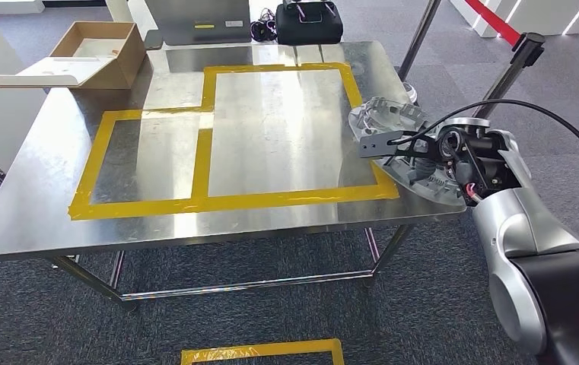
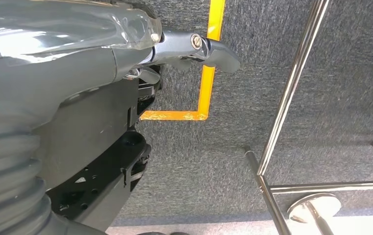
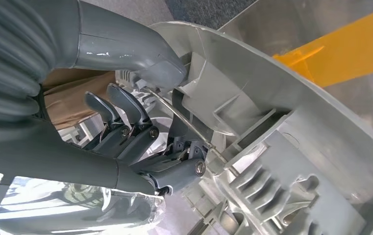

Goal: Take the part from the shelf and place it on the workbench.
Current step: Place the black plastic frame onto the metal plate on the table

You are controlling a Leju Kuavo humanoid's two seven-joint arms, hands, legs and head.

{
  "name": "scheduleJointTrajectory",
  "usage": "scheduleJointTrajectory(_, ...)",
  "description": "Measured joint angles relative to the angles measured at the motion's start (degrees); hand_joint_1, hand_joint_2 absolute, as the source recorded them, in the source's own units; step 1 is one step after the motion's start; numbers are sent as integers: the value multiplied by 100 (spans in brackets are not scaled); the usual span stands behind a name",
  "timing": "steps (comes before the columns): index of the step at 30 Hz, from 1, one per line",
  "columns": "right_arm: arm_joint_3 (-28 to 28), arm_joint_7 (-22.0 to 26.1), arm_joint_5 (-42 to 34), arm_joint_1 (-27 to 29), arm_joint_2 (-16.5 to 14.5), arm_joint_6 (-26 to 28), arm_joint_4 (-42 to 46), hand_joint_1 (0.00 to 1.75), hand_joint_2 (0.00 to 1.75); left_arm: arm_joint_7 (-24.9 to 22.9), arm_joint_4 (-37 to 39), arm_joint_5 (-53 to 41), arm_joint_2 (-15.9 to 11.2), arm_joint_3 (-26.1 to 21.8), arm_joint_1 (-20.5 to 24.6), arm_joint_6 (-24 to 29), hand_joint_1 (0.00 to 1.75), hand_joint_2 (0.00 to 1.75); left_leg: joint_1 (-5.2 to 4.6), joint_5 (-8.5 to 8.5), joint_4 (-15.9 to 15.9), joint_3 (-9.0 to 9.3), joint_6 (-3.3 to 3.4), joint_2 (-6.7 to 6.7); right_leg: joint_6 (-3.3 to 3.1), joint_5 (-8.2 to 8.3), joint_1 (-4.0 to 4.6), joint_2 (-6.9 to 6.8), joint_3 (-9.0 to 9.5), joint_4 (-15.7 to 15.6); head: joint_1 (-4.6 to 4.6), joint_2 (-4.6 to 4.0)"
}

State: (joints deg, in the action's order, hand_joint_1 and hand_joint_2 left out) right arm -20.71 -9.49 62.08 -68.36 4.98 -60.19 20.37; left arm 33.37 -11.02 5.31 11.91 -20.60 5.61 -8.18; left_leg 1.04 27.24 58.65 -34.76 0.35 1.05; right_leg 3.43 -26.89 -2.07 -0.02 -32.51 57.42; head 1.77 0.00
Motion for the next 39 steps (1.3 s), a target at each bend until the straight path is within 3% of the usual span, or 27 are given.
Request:
scheduleJointTrajectory(19,40,248,45,67,-101,0,-9,175,175,-30,2,-33,-46,-80,-63,66,0,175,0,0,-1,-3,0,0,0,0,0,0,-1,1,0,0)
scheduleJointTrajectory(32,58,576,164,119,-1000,0,-9,175,175,-37,2,-79,-48,-82,-64,77,0,175,7,-1,-7,-1,-1,-2,-4,-3,5,1,-5,3,0,0)
scheduleJointTrajectory(39,75,656,173,191,-1316,0,-9,175,175,-37,2,-85,-48,-82,-69,107,0,175,6,-1,-7,-1,-1,-2,-5,-4,5,0,-4,3,0,0)
